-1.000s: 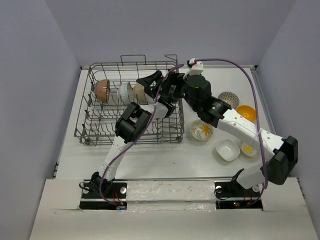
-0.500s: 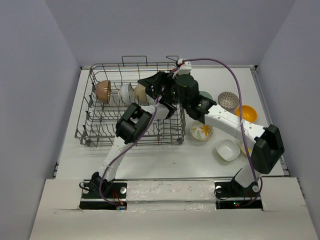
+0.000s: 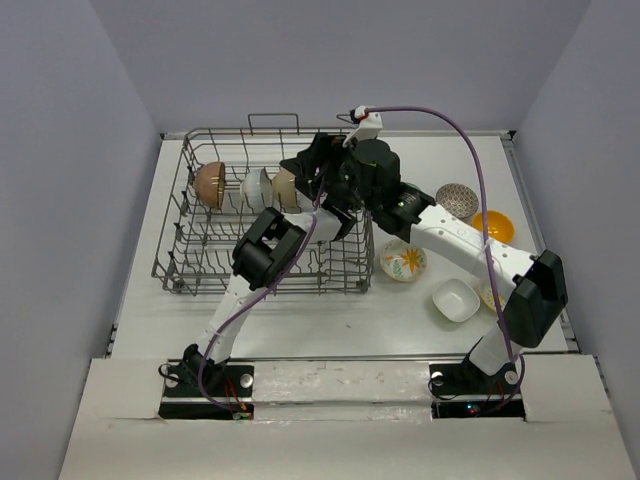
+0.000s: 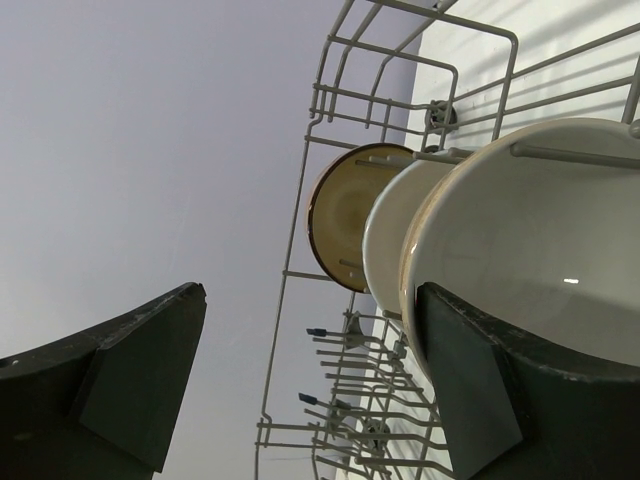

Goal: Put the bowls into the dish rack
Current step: Insert the bowl into the dish rack.

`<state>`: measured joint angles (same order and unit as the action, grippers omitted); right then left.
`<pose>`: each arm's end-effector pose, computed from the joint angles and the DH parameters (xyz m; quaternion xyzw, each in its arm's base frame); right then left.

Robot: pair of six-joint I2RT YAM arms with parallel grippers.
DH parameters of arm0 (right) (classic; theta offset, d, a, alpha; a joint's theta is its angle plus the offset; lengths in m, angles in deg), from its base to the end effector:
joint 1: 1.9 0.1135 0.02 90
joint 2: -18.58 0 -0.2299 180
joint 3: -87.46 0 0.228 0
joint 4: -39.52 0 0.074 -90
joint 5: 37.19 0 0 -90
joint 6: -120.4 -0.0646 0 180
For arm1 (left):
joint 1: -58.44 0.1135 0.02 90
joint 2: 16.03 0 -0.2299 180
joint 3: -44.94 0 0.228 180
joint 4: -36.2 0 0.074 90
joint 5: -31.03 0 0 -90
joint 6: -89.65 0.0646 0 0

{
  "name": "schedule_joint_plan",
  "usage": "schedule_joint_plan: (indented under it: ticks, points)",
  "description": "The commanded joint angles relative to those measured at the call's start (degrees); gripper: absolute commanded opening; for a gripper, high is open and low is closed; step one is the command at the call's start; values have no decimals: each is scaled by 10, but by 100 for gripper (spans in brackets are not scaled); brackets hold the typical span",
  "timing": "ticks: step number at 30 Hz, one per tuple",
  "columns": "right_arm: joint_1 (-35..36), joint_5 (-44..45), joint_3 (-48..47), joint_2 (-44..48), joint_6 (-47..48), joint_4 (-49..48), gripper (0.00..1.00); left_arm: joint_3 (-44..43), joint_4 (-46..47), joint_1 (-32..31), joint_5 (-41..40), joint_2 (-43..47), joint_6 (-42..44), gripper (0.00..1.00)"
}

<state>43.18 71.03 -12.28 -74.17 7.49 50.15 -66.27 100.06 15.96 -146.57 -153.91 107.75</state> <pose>0.2914 0.2636 0.3623 -0.0321 0.7274 0.2821 0.6247 0.3794 -0.2599 0.2117 0.1530 0.6811 0.6090 0.3765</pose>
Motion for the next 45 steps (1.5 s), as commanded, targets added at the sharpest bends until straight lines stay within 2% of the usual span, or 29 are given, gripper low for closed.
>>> schedule_joint_plan:
  ticks: [1, 16, 22, 29, 35, 45]
  points:
    - [9, -2, -31, 18, 1, -24, 100, -13, 366, -34, -108, 75, 189, 99]
    - [48, 22, -82, 0, 35, 7, 100, -26, 402, -35, -108, 71, 202, 99]
    - [54, 23, -78, -2, 38, 5, 100, -12, 401, -35, -108, 77, 198, 99]
    - [78, 34, -130, -19, 53, 37, 100, 10, 376, -36, -108, 104, 179, 99]
    - [78, 32, -115, -16, 47, 21, 100, 17, 375, -38, -108, 113, 181, 99]
    - [84, 24, -146, -28, 53, 37, 100, 12, 396, -40, -108, 118, 187, 99]
